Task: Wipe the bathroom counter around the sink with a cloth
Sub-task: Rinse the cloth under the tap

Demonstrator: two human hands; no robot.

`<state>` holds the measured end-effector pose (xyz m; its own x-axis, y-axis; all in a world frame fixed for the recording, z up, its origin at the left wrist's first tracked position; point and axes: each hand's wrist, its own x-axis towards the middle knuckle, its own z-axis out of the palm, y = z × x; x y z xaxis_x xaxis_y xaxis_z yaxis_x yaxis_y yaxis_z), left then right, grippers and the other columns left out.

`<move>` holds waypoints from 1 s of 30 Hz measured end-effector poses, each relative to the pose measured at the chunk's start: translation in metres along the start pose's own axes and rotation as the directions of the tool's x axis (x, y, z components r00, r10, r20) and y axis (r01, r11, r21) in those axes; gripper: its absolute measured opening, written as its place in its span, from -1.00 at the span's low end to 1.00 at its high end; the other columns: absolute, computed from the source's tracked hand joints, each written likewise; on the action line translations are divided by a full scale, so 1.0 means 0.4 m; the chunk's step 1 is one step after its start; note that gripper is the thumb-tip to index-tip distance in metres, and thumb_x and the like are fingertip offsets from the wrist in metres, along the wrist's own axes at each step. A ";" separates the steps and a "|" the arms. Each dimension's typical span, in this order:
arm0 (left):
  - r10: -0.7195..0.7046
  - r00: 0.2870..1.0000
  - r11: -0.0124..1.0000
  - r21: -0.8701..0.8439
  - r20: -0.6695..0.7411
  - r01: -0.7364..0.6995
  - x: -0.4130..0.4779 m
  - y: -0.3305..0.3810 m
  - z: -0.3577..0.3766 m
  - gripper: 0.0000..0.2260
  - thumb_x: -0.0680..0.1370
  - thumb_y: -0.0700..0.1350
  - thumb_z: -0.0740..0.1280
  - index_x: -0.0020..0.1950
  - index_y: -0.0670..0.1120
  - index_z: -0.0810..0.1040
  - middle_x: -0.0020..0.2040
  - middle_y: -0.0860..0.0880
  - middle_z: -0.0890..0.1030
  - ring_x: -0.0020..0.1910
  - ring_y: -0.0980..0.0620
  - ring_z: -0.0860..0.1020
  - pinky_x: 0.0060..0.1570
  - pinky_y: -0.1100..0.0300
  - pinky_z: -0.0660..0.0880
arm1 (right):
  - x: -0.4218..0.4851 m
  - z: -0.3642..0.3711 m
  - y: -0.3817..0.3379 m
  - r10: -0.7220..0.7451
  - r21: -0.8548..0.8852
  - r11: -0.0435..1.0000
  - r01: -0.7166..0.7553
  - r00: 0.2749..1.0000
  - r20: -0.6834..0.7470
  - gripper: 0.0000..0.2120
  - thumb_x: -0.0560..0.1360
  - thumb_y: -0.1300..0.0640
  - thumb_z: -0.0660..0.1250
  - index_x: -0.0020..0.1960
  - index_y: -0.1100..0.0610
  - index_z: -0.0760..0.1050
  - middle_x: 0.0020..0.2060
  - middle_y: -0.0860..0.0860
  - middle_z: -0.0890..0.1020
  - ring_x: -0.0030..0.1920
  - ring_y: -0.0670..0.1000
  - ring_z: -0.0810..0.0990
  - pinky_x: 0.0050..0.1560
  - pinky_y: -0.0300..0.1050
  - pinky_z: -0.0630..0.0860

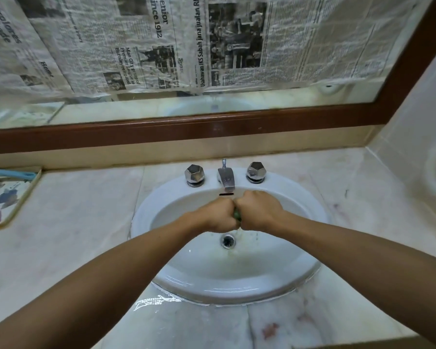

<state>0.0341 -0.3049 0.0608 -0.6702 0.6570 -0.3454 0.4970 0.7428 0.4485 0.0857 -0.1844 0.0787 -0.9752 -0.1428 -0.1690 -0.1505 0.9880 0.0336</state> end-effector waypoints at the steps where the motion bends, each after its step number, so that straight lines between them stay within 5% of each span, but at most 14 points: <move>1: -0.016 1.000 0.998 -0.057 0.022 0.018 -0.002 0.001 0.008 -0.91 0.42 -0.20 0.36 -0.28 -0.13 0.49 -0.30 -0.08 0.52 -0.33 -0.04 0.46 -0.38 0.18 0.36 | -0.002 0.006 0.002 -0.037 -0.061 0.997 0.036 0.999 -0.019 -0.76 0.37 0.11 0.33 0.03 0.09 0.55 -0.07 0.08 0.64 -0.07 0.17 0.60 -0.26 -0.12 0.32; 10: -0.081 0.967 0.841 -0.503 0.241 0.196 -0.065 -0.005 0.080 -0.77 0.43 -0.29 0.34 -0.38 -0.11 0.37 -0.57 0.00 0.32 -0.57 0.06 0.22 -0.50 0.27 0.18 | -0.039 0.043 -0.021 -0.187 -0.169 0.968 0.184 0.982 -0.003 -0.69 0.41 -0.02 0.33 0.06 0.14 0.53 -0.10 0.10 0.65 -0.11 0.20 0.61 -0.26 -0.10 0.32; 13: -0.043 0.986 0.915 -0.389 0.164 0.104 -0.074 -0.003 0.090 -0.85 0.44 -0.21 0.37 -0.32 -0.17 0.49 -0.45 -0.08 0.47 -0.49 0.01 0.39 -0.46 0.20 0.34 | -0.063 0.036 -0.030 -0.125 -0.141 0.982 0.128 0.992 0.025 -0.74 0.40 0.04 0.34 0.04 0.13 0.54 -0.10 0.11 0.63 -0.12 0.19 0.60 -0.25 -0.10 0.34; 17: 0.088 0.996 0.985 0.150 -0.007 -0.086 -0.103 -0.015 0.126 -0.79 0.48 0.00 0.35 0.00 -0.11 0.57 -0.11 -0.12 0.63 -0.17 -0.07 0.56 -0.16 0.09 0.49 | -0.125 0.074 -0.050 0.102 0.126 0.984 -0.122 0.983 0.155 -0.85 0.36 0.17 0.34 -0.07 0.08 0.54 -0.22 0.05 0.53 -0.31 0.08 0.52 -0.35 -0.18 0.38; 19: 0.196 0.974 0.952 0.261 -0.110 -0.161 -0.125 -0.022 0.156 -0.78 0.47 0.03 0.32 0.04 -0.06 0.53 -0.03 -0.07 0.62 -0.08 -0.09 0.56 -0.14 0.10 0.47 | -0.158 0.106 -0.057 0.197 0.350 0.900 -0.260 0.959 0.206 -0.91 0.33 0.15 0.36 -0.20 0.03 0.48 -0.30 -0.02 0.48 -0.35 0.01 0.51 -0.43 -0.21 0.34; 22: 0.272 0.932 0.961 0.109 -0.239 -0.252 -0.153 -0.036 0.216 -0.73 0.42 0.02 0.35 0.08 -0.02 0.53 0.01 0.00 0.60 -0.02 -0.03 0.53 -0.09 0.13 0.45 | -0.209 0.150 -0.064 0.242 0.595 0.723 -0.349 0.936 0.256 -0.71 0.27 -0.01 0.50 -0.29 -0.02 0.37 -0.32 -0.06 0.47 -0.31 -0.07 0.45 -0.35 -0.20 0.34; 26: 0.122 0.945 0.940 -0.271 -0.302 -0.208 -0.181 -0.059 0.297 -0.54 0.41 0.02 0.40 0.30 0.11 0.43 0.17 0.17 0.46 0.10 0.14 0.46 0.06 0.26 0.40 | -0.313 0.203 -0.078 0.361 0.824 0.368 -0.430 0.883 0.299 -0.54 0.24 -0.29 0.45 -0.18 0.05 0.42 -0.29 -0.04 0.47 -0.28 -0.07 0.43 -0.26 -0.12 0.33; 30: -0.043 0.957 0.882 -0.461 -0.288 -0.099 -0.201 -0.066 0.353 -0.58 0.48 -0.11 0.41 0.31 0.06 0.43 0.17 0.13 0.48 0.02 0.14 0.51 -0.04 0.29 0.37 | -0.419 0.244 -0.072 0.466 0.914 0.035 -0.405 0.815 0.343 -0.55 0.46 -0.26 0.27 0.00 0.13 0.51 -0.32 -0.03 0.60 -0.33 -0.08 0.54 -0.24 -0.13 0.44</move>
<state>0.1527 -0.3590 -0.0396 -0.8211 0.5595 -0.1127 0.2505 0.5307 0.8097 0.2695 -0.1832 0.0099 -0.8096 0.3644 -0.4601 0.5376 0.1457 -0.8305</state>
